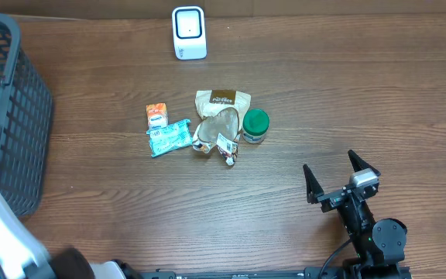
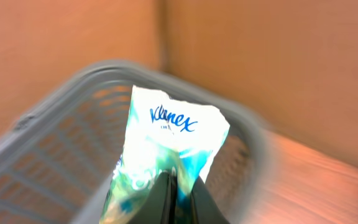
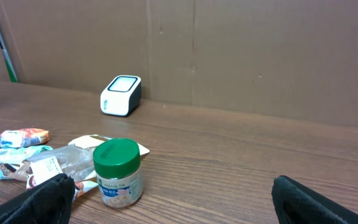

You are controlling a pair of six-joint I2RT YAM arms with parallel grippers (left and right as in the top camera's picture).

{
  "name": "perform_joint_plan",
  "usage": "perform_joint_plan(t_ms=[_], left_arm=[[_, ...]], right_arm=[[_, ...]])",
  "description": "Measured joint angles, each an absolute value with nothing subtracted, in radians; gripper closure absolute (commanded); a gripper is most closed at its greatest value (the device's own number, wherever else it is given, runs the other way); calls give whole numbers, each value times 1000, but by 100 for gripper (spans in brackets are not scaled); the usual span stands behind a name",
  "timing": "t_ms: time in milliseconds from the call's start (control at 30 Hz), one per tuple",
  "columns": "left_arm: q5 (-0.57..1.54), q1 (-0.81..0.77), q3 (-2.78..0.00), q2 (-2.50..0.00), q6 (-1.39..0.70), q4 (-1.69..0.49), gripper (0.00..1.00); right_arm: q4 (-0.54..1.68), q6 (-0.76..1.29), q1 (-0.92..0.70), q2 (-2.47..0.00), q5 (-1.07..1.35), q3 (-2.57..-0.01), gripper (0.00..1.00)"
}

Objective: Scan the item barcode
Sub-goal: 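Lift the Kleenex pack out of the basket and lower it to the table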

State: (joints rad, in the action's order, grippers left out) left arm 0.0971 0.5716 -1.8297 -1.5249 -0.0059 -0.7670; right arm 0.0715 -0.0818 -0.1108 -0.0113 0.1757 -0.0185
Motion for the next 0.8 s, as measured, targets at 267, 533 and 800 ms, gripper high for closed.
perform_joint_plan(t_ms=[267, 533, 800], left_arm=[[194, 251, -1808, -1438, -55, -1197, 96], [57, 64, -1479, -1527, -183, -1129, 96], [-15, 65, -1156, -1536, -215, -770, 96]], right_arm=[[72, -82, -111, -11, 176, -19, 0], [70, -82, -111, -11, 176, -19, 0], [71, -82, -111, -11, 176, -19, 0]])
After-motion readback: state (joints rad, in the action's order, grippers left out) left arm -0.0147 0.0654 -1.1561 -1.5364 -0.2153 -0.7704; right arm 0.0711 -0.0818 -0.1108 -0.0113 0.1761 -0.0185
